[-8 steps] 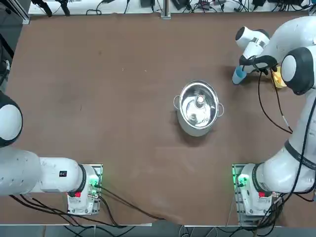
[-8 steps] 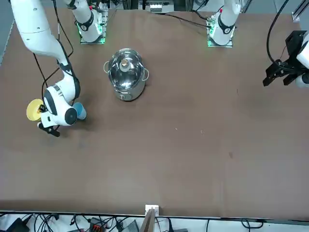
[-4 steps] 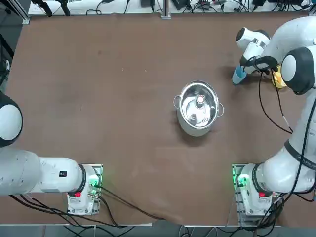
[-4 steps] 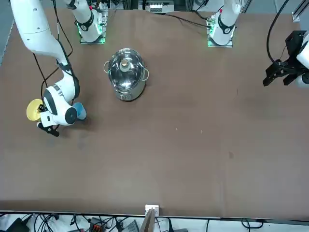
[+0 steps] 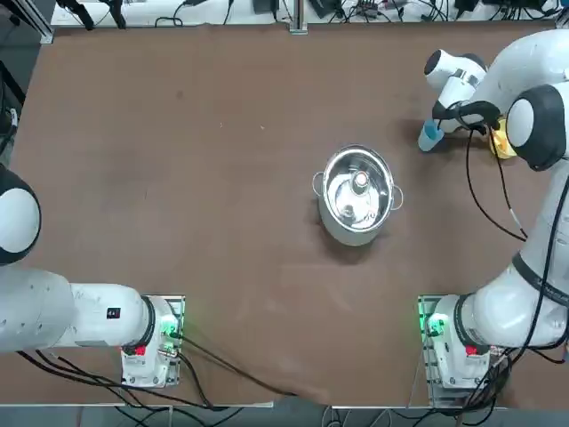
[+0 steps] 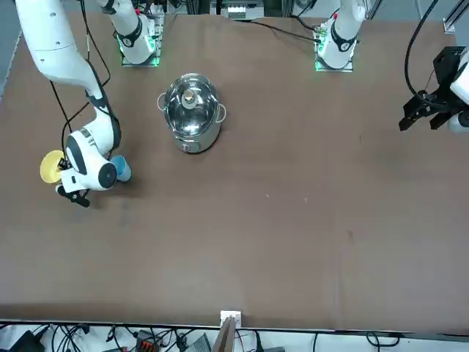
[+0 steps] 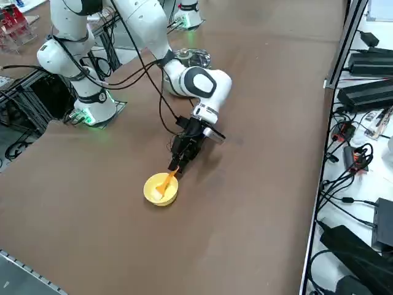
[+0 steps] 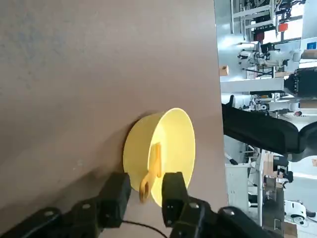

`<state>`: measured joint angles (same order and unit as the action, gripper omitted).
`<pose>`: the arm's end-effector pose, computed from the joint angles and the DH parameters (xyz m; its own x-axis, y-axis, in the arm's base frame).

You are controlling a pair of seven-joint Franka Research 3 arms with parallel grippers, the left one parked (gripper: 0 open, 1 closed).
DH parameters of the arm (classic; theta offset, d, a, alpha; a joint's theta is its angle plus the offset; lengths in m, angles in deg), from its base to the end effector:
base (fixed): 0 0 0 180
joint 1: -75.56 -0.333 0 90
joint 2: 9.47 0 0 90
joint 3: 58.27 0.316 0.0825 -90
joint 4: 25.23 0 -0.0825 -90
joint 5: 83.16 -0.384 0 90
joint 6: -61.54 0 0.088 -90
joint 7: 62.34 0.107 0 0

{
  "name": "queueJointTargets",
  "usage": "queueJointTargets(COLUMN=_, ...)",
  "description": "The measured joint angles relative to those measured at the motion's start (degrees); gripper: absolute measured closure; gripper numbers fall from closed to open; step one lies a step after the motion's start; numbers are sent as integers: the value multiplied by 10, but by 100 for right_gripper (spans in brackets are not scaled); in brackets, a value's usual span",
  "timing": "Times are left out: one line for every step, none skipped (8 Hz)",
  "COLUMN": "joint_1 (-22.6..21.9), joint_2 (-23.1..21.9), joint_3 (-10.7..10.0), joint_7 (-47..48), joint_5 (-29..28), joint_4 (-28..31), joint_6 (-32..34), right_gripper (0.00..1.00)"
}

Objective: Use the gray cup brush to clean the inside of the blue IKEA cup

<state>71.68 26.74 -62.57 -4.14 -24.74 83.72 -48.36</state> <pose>0.5787 -0.0640 0.1559 0.9564 -0.2824 0.0748 -0.2101 -0.4868 0.8479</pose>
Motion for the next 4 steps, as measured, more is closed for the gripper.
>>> queueJointTargets(joint_1=0, joint_2=0, joint_3=0, joint_7=0, joint_5=0, joint_4=1, joint_6=0, right_gripper=63)
queueJointTargets(joint_1=0, joint_2=0, joint_3=0, joint_7=0, joint_5=0, joint_4=1, joint_6=0, right_gripper=64)
queueJointTargets(joint_1=0, joint_2=0, joint_3=0, joint_7=1, joint_5=0, joint_4=1, joint_6=0, right_gripper=67)
queueJointTargets(joint_1=0, joint_2=0, joint_3=0, joint_7=1, joint_5=0, joint_4=1, joint_6=0, right_gripper=70)
